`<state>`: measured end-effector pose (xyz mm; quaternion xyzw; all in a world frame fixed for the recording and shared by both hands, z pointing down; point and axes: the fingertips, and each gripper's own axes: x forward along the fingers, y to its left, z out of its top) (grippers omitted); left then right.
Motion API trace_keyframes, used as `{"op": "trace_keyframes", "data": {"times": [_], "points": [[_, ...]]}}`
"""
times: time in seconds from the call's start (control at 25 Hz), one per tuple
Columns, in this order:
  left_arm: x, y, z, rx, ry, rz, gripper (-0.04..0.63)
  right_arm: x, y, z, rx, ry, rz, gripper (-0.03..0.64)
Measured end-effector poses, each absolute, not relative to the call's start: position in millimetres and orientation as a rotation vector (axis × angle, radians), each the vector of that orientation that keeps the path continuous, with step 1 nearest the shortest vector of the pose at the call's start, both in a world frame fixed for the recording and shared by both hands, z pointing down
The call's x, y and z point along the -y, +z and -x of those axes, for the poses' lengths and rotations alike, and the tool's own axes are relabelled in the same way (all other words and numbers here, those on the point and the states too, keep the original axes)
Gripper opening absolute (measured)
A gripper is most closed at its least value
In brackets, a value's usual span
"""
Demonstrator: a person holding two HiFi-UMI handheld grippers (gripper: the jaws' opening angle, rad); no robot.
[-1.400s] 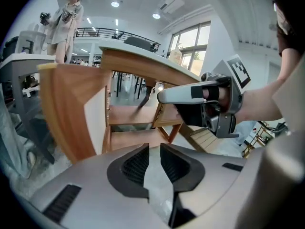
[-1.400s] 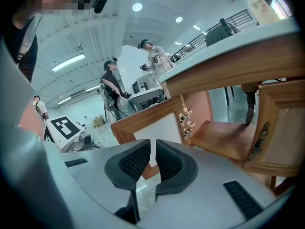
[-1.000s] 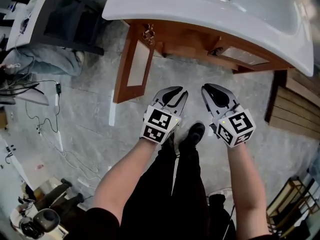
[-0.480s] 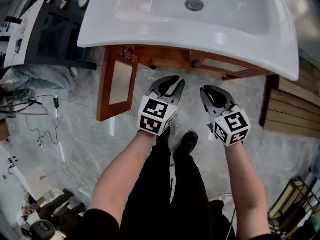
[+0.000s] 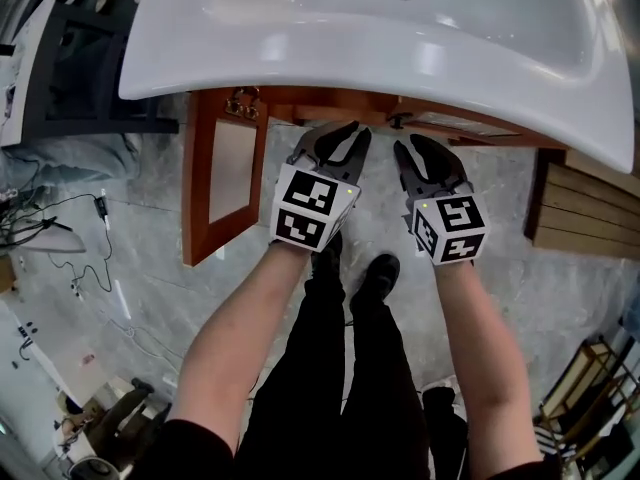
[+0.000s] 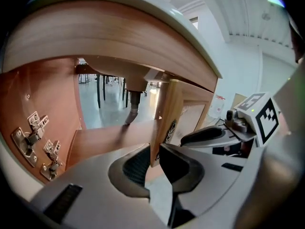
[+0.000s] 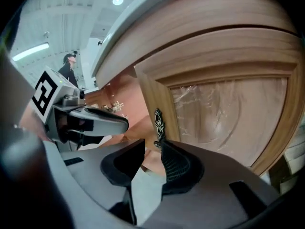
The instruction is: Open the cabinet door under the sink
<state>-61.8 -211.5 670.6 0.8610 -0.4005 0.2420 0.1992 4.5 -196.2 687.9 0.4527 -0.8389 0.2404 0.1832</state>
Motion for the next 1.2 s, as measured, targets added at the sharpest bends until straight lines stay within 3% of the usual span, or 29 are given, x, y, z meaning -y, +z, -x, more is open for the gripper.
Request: {"op": "trace_keyframes", "data": {"times": [0.36, 0.52, 1.2], "points": [[217, 673, 73, 1.016, 0.697, -2.452, 0.071, 225, 711, 7, 2.197, 0.71, -1.447, 0.138], [222, 663, 72, 0.974, 0.691, -2.5, 0.071, 227, 713, 4, 2.148, 0.738, -1.536, 0.106], [205, 631, 25, 0.532, 0.734, -2.809, 0.107, 191, 711, 1, 2.2, 0.65, -1.427, 0.095]]}}
